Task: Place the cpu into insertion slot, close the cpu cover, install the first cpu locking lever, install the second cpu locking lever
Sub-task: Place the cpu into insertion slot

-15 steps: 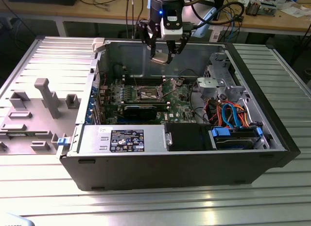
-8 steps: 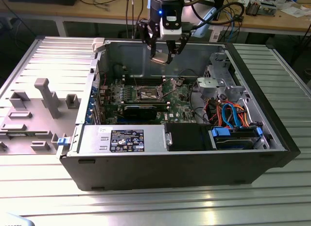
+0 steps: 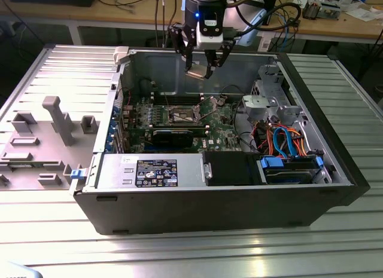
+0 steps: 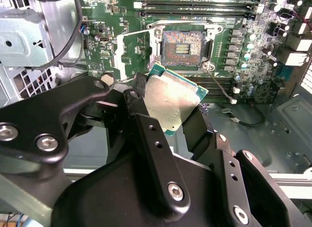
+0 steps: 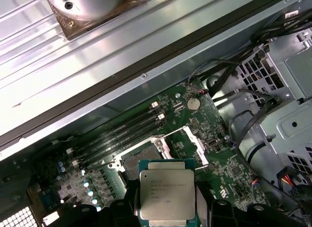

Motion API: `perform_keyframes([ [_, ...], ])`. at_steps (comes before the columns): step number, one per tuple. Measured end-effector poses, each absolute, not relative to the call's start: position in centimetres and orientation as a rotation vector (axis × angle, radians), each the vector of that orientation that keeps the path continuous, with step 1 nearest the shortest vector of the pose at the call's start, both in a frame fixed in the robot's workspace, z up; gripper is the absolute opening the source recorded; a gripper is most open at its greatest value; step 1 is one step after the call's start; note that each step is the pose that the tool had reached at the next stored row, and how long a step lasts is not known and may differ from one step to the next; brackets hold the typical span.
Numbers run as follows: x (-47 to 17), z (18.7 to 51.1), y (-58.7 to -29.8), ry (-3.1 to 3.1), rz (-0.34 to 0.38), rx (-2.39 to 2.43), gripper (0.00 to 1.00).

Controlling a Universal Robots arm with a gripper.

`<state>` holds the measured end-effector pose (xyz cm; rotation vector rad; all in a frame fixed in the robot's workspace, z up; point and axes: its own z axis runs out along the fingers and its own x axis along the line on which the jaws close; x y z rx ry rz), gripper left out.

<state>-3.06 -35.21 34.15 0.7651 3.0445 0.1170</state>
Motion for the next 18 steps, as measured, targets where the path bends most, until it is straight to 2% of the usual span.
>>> perform_keyframes([
  [12,-3.06,34.16,-35.21,3.035,0.11,0.797,0.55],
  [16,-3.06,34.14,-35.21,3.023,0.031,0.794,0.55],
  [18,-3.06,34.15,-35.22,3.022,0.025,0.794,0.55],
])
